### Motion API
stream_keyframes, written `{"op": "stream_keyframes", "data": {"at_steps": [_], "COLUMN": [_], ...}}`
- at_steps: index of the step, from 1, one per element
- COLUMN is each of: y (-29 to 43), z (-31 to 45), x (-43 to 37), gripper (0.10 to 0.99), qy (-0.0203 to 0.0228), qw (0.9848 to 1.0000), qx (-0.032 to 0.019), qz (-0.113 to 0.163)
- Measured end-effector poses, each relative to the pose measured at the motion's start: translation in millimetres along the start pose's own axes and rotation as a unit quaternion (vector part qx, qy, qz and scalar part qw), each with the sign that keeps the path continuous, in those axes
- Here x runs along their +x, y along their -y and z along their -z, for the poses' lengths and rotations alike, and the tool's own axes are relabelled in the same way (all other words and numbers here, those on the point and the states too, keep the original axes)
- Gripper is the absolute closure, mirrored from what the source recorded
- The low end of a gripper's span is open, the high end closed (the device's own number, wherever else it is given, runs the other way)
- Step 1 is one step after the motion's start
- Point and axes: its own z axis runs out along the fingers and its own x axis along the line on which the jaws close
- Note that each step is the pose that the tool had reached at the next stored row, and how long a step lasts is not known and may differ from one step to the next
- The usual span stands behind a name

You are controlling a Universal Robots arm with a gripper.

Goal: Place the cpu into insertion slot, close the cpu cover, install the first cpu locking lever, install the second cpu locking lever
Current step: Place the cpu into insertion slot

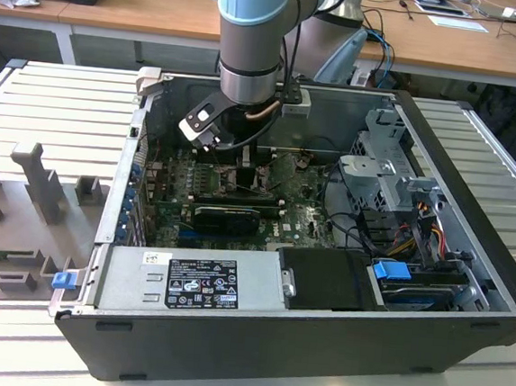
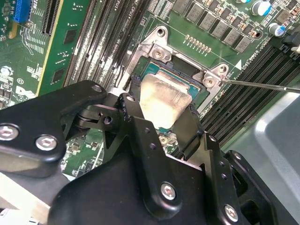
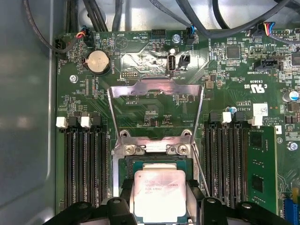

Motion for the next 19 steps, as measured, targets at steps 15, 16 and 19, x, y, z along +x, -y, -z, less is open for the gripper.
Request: {"op": "stream_keyframes", "data": {"at_steps": [15,16,19], "y": [-0.8,-0.9,-1.4], "z": [-1.8,-0.8,7.7], "x": [4.2,4.3,4.5], "gripper": [0.478,0.478,0.478], "qy": [-0.0024,-0.0021,0.0006], "qw": [1.0,1.0,1.0], "qx": [0.0001,0.0001,0.0], "qz": [0.0,0.0,0.0]}}
